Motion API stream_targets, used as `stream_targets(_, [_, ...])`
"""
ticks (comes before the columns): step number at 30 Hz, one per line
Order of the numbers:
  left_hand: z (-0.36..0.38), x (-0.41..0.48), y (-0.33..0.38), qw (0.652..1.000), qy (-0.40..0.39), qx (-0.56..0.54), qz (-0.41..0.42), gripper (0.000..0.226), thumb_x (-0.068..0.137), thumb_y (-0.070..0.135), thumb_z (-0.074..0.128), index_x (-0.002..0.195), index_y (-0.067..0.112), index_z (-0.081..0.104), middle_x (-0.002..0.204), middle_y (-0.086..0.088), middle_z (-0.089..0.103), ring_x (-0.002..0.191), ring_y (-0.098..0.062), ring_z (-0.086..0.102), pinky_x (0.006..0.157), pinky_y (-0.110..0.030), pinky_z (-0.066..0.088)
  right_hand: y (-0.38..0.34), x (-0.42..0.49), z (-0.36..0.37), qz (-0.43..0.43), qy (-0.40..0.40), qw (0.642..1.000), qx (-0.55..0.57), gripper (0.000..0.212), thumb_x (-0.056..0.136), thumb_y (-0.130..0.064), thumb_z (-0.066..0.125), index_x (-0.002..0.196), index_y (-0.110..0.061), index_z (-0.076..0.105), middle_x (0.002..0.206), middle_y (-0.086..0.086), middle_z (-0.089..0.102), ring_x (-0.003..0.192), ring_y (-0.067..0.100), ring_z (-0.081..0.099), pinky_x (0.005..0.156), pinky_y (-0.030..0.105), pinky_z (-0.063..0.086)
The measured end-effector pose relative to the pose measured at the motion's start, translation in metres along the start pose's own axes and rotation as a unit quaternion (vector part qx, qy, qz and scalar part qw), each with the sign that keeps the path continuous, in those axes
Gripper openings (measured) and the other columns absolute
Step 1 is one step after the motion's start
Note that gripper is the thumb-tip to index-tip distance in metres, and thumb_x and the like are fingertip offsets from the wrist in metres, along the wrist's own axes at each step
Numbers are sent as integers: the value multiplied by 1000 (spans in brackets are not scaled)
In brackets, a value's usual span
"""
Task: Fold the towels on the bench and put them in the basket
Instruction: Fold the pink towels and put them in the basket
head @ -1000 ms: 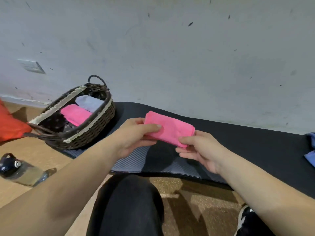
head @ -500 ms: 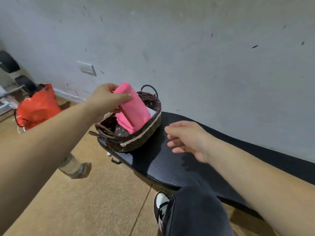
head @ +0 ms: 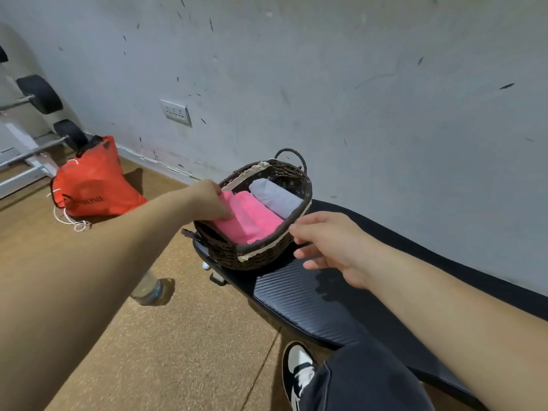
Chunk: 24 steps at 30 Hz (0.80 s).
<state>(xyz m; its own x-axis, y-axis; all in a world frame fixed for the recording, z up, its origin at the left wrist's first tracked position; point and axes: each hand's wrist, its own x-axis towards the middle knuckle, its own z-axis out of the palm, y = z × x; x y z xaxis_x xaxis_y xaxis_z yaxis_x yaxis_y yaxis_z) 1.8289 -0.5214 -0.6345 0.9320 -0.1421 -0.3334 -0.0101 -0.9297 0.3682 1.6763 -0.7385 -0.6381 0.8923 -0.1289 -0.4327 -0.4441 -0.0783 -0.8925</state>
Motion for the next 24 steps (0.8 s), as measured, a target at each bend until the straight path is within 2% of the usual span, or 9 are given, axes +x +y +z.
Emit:
stream_targets(2, [9,4,3,985,62,161,16,30,81,26,70,106,11,63,104,-8,65,97,-29,64,72,-36,54,2,3,-3,3,9,1000,1,22,93,-26,72,114,-21,70,100,4,71,79,17,74,65,29,60])
stream_targets(4, [17,4,11,956,131,251,71,26,82,21,64,108,16,60,109,-7,58,108,-31,58,73,-39,49,4,5,-7,5,13,1000,2,19,93,-27,72,112,-22,71,102,5,72,81,18,75,64,29,59])
stream_targets(7, [33,7,26,950,75,280,119,18,83,31,70,90,16,61,95,-5,63,90,-28,60,67,-36,50,6,6,-14,5,16,1000,-1,14,94,-26,71,107,-24,72,101,4,72,84,18,75,67,30,61])
stream_targets(10, [48,10,31,957,-26,275,84,45,82,61,72,78,18,62,84,-3,67,85,-28,64,71,-35,54,8,6,-22,9,23,1000,1,15,93,-27,72,108,-24,72,102,5,72,83,17,75,67,30,61])
stream_targets(12, [51,12,30,963,-39,255,75,44,83,62,72,80,19,66,81,-1,67,89,-28,66,72,-33,52,10,5,-28,12,28,1000,0,16,93,-28,72,109,-24,72,102,5,73,85,18,75,67,30,61])
stream_targets(15, [47,9,33,977,-25,185,107,48,80,62,72,97,17,73,92,-2,73,90,-26,67,78,-35,56,11,-1,-38,13,36,999,1,16,93,-28,73,108,-24,72,102,5,73,87,20,75,67,30,60])
stream_targets(18, [40,-9,41,983,3,112,149,58,81,60,74,126,24,68,120,1,71,109,-20,65,93,-35,52,11,-12,-51,12,46,999,6,14,94,-28,73,107,-24,73,100,5,73,86,20,75,69,32,61])
stream_targets(21, [38,-39,58,972,55,81,212,45,90,49,72,130,26,67,127,4,67,116,-16,63,90,-28,45,11,-28,-69,10,61,998,7,12,95,-28,72,106,-23,72,102,6,73,87,21,75,69,32,60])
stream_targets(24, [50,-72,90,961,71,21,266,29,93,39,71,119,26,72,116,5,71,105,-13,66,92,-31,53,16,-51,-97,5,78,997,11,14,95,-28,71,106,-20,72,102,6,73,82,20,74,72,34,62])
